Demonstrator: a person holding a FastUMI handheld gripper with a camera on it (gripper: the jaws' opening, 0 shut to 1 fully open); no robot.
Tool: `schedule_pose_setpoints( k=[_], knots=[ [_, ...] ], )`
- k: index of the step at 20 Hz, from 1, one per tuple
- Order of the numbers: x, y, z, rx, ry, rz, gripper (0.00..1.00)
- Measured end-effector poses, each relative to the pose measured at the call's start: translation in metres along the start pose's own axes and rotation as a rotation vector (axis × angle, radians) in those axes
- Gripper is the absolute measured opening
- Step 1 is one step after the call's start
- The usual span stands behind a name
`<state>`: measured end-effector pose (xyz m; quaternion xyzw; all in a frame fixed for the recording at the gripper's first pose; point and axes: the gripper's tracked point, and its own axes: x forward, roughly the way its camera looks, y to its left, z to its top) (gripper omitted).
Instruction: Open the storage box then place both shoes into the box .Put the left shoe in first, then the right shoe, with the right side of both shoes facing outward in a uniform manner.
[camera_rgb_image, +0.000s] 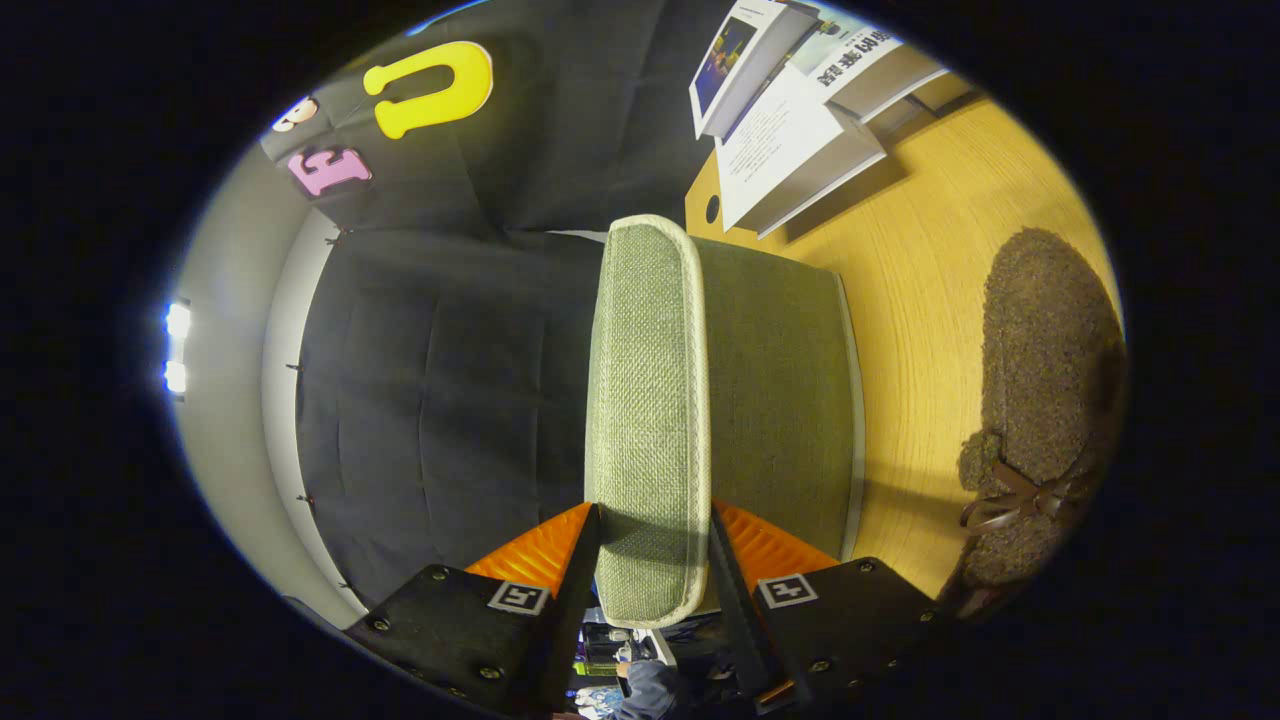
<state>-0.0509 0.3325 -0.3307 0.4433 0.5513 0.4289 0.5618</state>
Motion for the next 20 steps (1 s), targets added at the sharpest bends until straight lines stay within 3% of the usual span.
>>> schedule_pose_setpoints(
  k=[1, 3, 7, 8, 10, 20],
  knots=[
    [-0.003, -0.001, 0.004, 0.014, -0.018, -0.009, 0.55],
    [-0.01, 0.006, 0.01, 0.074, -0.031, -0.002, 0.27],
    [0.0, 0.029, 0.014, -0.034, -0.044, 0.042, 0.22],
    [0.005, 0.032, 0.009, -0.042, -0.038, 0.04, 0.04],
    [-0.02, 0.045, 0.012, -0.048, -0.018, 0.029, 0.03],
    [0.005, 0.134, 0.016, -0.267, -0.021, 0.008, 0.04]
  ],
)
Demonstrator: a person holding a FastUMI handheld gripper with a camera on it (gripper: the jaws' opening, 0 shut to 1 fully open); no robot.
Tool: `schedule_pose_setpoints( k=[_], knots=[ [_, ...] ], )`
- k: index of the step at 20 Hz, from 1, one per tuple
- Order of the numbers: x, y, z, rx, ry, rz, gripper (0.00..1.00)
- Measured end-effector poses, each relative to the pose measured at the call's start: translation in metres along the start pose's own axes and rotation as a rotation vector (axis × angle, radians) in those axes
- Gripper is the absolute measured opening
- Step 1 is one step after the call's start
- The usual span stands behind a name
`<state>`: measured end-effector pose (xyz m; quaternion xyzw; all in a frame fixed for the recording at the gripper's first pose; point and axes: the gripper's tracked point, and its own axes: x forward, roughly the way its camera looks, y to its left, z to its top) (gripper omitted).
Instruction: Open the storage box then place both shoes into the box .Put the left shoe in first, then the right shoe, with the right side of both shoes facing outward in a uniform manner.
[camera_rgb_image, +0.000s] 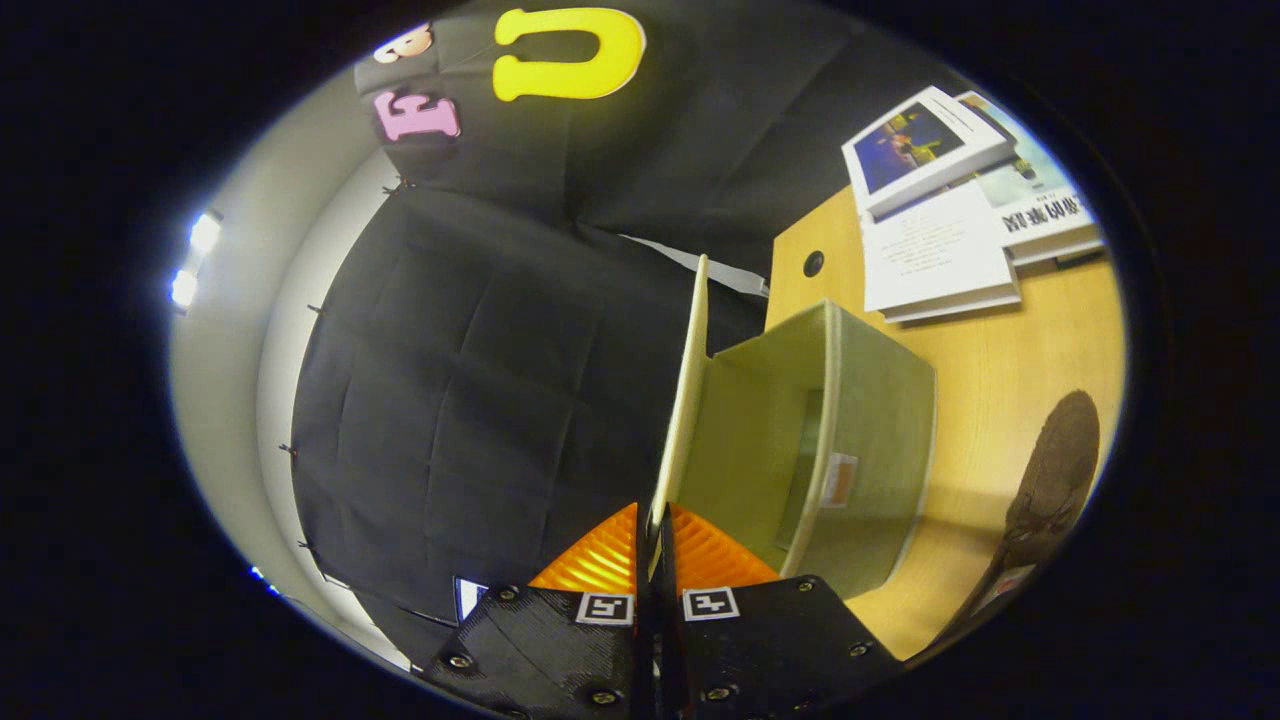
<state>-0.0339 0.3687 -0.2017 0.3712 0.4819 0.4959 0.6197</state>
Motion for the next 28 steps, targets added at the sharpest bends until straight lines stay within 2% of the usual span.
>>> schedule_pose_setpoints(
  k=[3, 8, 13, 14, 16, 22, 24, 25, 26, 28],
  knots=[
    [0.02, 0.028, 0.005, -0.083, 0.021, -0.009, 0.05],
    [0.063, 0.07, 0.004, -0.112, 0.068, 0.025, 0.07],
    [0.114, 0.104, -0.007, -0.2, 0.118, 0.029, 0.07],
    [0.122, 0.107, -0.007, -0.217, 0.126, 0.024, 0.11],
    [0.149, 0.113, -0.015, -0.236, 0.149, 0.023, 0.1],
    [0.183, 0.116, -0.032, -0.237, 0.178, -0.013, 0.13],
    [0.189, 0.119, -0.031, -0.248, 0.168, -0.015, 0.18],
    [0.185, 0.121, -0.031, -0.251, 0.165, -0.017, 0.24],
    [0.185, 0.124, -0.027, -0.257, 0.158, -0.012, 0.45],
    [0.178, 0.128, -0.019, -0.28, 0.136, -0.014, 0.74]
  ],
)
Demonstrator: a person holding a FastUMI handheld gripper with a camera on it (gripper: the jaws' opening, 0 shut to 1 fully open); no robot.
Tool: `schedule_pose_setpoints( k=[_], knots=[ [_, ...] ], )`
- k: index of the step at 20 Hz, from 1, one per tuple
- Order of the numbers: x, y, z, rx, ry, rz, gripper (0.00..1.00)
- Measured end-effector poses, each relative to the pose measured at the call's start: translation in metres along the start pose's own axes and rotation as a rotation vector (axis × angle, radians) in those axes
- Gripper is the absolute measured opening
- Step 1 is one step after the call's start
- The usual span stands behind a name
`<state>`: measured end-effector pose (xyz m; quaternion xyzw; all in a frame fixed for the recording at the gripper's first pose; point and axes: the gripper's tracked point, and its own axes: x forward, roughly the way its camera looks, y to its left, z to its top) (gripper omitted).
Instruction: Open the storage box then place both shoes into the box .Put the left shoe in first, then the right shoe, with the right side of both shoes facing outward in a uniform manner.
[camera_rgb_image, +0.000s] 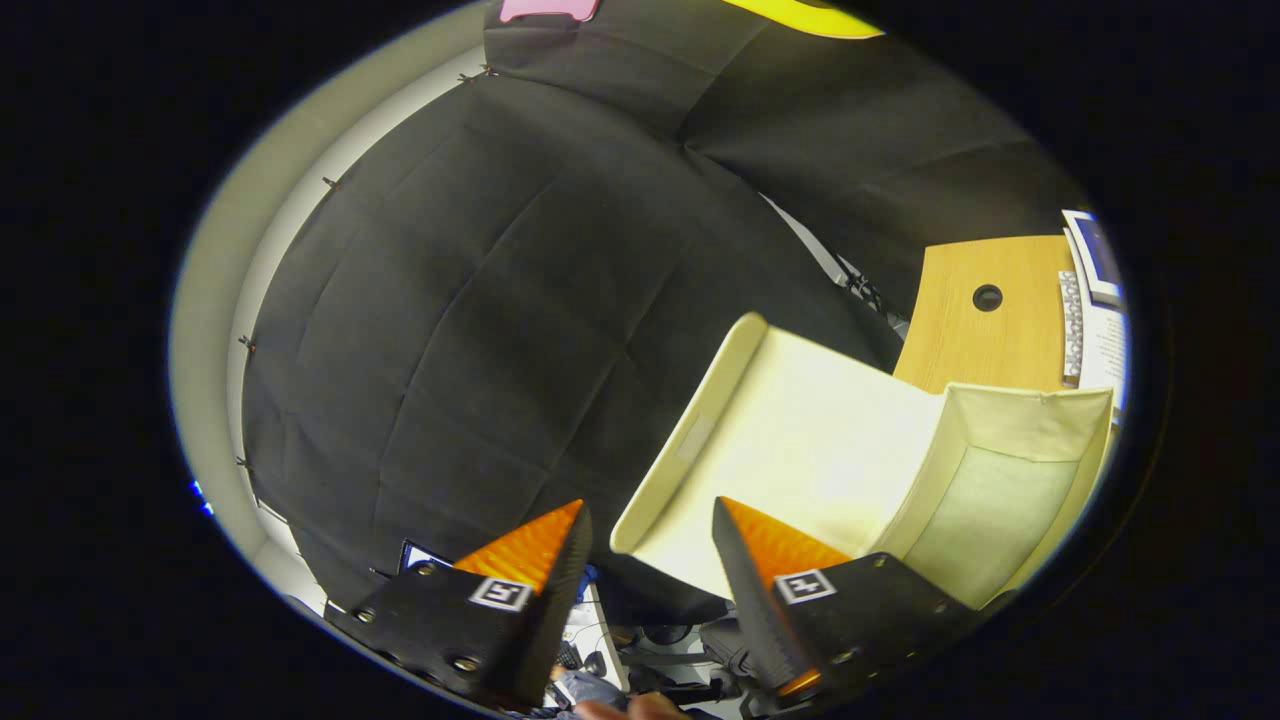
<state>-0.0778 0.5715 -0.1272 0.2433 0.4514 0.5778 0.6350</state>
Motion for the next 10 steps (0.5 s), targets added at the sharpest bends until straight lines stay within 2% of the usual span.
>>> schedule_pose_setpoints(
  k=[2, 10],
  knots=[
    [-0.008, -0.001, 0.006, -0.024, -0.021, -0.003, 0.88],
    [-0.079, -0.016, 0.021, -0.081, -0.119, -0.089, 0.89]
  ],
)
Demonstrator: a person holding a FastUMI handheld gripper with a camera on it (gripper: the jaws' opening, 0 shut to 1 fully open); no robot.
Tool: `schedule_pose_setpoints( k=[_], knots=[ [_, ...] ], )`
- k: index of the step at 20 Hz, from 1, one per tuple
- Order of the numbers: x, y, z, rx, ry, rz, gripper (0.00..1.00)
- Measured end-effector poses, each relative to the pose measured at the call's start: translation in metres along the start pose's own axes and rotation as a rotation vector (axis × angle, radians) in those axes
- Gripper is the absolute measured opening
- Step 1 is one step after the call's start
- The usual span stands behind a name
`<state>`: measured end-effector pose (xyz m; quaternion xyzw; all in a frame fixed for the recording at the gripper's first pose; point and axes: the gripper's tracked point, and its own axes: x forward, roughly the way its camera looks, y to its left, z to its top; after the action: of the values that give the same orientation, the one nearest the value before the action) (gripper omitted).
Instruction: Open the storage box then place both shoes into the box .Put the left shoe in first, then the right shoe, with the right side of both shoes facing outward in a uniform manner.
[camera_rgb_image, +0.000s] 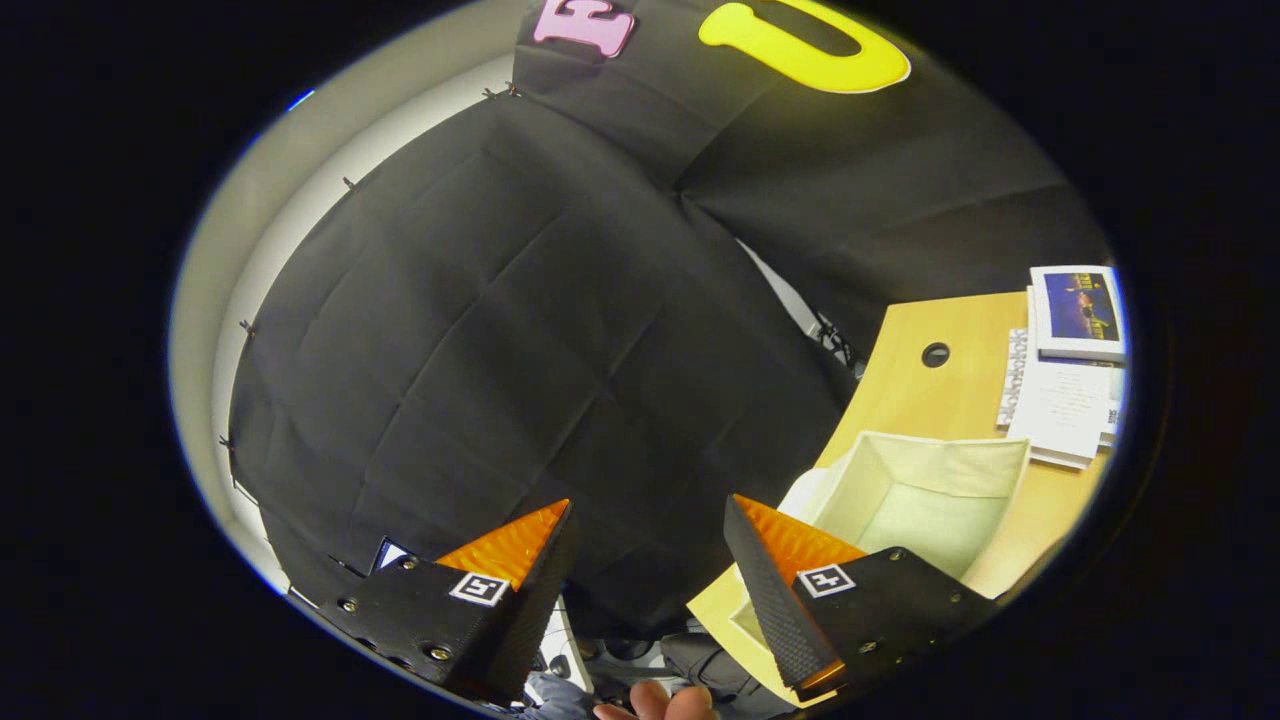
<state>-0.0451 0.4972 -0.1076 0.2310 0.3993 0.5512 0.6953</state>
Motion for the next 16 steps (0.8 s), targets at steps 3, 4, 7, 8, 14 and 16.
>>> schedule_pose_setpoints(
  k=[3, 4, 7, 8, 14, 16],
  knots=[
    [-0.033, -0.016, 0.003, -0.009, -0.051, -0.038, 0.89],
    [-0.043, -0.023, 0.003, -0.006, -0.061, -0.049, 0.89],
    [-0.076, -0.053, 0.009, -0.063, -0.117, -0.161, 0.89],
    [-0.085, -0.064, 0.01, -0.09, -0.138, -0.2, 0.91],
    [-0.142, -0.114, -0.004, -0.123, -0.191, -0.371, 0.91],
    [-0.157, -0.132, -0.008, -0.15, -0.201, -0.433, 0.92]
  ],
)
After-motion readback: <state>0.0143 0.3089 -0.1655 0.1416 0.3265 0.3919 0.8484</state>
